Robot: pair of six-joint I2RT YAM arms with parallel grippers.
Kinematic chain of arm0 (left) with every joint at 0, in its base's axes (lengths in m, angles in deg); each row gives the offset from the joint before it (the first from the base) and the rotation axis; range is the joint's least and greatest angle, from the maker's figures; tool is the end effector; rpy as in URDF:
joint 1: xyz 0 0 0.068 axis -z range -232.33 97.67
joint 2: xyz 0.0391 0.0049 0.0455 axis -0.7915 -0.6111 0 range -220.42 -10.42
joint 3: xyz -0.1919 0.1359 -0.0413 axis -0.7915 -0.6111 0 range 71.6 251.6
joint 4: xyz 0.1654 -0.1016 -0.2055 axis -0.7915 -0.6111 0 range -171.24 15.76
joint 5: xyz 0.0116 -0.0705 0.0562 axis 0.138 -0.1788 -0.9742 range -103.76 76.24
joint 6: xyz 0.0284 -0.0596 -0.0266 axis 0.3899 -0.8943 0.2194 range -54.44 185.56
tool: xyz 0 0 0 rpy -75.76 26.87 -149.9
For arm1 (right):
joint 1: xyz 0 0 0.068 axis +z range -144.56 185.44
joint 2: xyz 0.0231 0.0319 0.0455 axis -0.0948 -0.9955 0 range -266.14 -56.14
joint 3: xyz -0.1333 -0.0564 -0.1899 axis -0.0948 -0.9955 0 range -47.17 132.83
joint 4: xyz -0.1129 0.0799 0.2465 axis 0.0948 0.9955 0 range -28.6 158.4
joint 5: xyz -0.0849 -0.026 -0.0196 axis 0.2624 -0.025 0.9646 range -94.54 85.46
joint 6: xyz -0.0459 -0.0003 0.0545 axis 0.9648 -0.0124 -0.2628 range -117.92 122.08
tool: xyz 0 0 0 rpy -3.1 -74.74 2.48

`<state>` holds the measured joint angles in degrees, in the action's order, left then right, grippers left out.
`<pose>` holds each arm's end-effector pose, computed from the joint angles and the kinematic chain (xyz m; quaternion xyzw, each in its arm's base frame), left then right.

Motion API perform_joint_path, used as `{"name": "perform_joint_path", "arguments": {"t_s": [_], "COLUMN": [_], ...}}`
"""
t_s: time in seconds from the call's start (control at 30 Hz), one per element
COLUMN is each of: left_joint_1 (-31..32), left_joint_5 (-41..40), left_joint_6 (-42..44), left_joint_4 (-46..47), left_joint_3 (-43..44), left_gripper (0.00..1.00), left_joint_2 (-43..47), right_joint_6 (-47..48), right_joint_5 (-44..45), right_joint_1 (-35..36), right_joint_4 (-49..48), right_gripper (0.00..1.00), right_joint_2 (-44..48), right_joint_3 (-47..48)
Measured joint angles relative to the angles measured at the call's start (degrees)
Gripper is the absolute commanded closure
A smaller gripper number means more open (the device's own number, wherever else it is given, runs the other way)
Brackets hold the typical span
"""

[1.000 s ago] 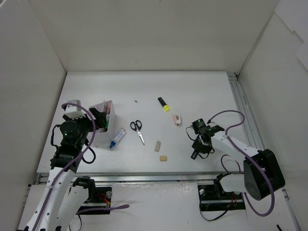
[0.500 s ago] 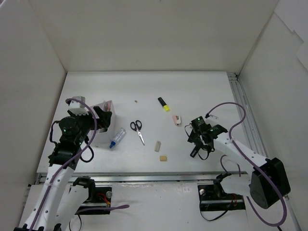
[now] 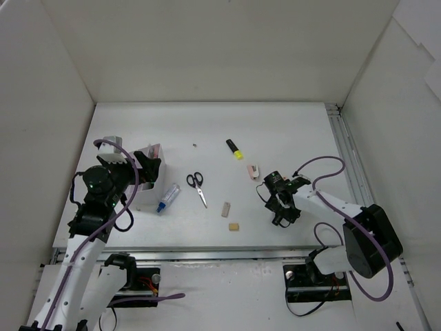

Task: Sort the stationery into containers
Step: Pick up the pen from the center of the board.

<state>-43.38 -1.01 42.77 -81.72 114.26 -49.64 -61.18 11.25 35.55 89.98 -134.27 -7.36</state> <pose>0.2322 -0.0496 0.3248 -0.0124 0.7309 -0.2634 0.6295 0.2425 0.1223 0.0985 0.3032 0.9223 0.0520 0.2340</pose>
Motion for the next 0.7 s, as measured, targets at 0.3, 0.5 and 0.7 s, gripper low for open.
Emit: {"name": "perform_joint_path", "arguments": {"t_s": [0.3,0.5,0.7], "left_joint_1": [0.0,0.0,0.0], "left_joint_5": [0.3,-0.2,-2.3], "left_joint_6": [0.4,1.1,1.8], "left_joint_4": [0.4,0.4,0.4], "left_joint_3": [0.4,0.5,1.6], "left_gripper": [0.0,0.01,0.01], "left_joint_2": [-0.9,-1.0,-2.3], "right_joint_6": [-0.7,0.6,6.1], "right_joint_5": [0.4,-0.5,-2.2], "right_joint_1": [0.0,0.1,-0.3], "right_joint_4": [1.5,3.1,4.4], "right_gripper": [0.45,0.48,0.63], "right_joint_2": [-2.6,-4.0,-8.4], "right_joint_3": [1.2,1.7,5.4]}}
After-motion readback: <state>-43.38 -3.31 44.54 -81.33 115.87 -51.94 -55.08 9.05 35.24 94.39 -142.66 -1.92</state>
